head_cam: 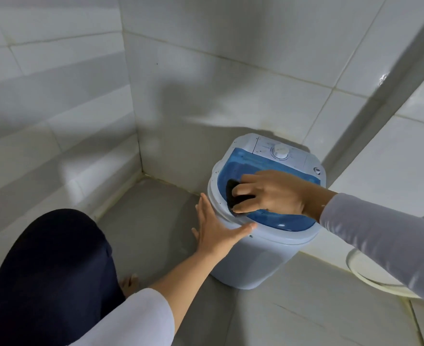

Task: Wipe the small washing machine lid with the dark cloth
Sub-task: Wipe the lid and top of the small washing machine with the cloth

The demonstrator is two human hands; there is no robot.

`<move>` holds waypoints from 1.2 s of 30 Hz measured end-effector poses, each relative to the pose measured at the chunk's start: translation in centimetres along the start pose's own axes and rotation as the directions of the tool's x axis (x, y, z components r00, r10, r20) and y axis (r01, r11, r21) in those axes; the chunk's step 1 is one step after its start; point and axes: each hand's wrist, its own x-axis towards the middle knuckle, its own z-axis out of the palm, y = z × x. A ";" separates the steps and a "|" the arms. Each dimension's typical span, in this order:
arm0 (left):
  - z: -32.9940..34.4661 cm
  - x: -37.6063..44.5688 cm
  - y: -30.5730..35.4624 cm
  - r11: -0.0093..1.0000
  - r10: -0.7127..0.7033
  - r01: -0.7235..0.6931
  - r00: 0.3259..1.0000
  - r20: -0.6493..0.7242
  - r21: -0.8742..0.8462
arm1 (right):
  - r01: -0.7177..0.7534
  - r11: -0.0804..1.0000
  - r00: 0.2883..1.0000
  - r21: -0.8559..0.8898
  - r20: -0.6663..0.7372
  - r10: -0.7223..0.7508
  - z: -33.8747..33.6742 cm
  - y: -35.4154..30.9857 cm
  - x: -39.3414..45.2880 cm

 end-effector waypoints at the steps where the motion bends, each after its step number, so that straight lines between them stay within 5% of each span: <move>1: 0.0 0.1 0.0 1.000 0.014 -0.014 1.000 -0.005 0.008 | 0.011 1.000 1.000 0.014 0.011 -0.011 0.6 -0.1 -0.3; 13: 0.4 0.9 -0.6 0.998 0.064 -0.063 0.996 -0.062 0.017 | 0.085 0.985 0.996 0.150 -0.016 -0.083 2.7 0.6 -1.1; 36: 0.2 1.0 -0.8 0.997 0.047 -0.049 0.998 0.032 0.056 | -0.152 0.972 0.984 0.177 -0.065 0.165 4.9 2.4 4.6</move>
